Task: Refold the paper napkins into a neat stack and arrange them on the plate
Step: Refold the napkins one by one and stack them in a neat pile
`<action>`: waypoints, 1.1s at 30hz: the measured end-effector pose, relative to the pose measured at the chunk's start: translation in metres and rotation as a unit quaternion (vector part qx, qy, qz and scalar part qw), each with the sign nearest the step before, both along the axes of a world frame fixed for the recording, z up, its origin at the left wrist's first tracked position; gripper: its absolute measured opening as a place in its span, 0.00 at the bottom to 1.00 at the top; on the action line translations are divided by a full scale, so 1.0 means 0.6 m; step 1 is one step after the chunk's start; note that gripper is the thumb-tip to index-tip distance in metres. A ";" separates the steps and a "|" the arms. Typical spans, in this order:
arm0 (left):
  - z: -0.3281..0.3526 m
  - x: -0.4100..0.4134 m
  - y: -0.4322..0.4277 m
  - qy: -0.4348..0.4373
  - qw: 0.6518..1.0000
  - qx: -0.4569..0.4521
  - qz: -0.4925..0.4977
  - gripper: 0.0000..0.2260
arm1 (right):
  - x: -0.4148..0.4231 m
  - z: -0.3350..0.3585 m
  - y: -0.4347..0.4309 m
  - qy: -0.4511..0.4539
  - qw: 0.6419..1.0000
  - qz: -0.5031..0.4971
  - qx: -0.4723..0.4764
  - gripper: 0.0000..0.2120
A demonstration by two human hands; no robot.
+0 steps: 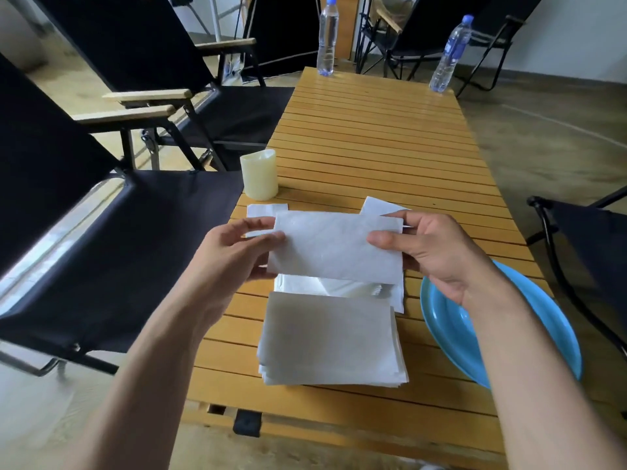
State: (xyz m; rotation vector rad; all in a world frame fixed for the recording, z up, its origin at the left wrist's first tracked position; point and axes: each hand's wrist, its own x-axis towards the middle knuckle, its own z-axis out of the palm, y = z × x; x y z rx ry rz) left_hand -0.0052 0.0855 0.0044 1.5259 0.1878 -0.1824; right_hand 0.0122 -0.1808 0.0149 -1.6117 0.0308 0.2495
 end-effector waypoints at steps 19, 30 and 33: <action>0.011 -0.020 0.038 0.147 0.912 0.288 -0.253 0.33 | -0.039 0.022 0.004 0.204 0.898 0.202 -0.332 0.21; -0.032 0.023 0.025 -0.069 0.951 0.293 -0.069 0.15 | 0.004 -0.030 0.002 -0.034 0.947 0.040 -0.316 0.14; -0.057 0.036 -0.012 -0.169 0.928 0.325 -0.068 0.03 | 0.020 -0.068 0.038 -0.142 0.919 0.043 -0.364 0.11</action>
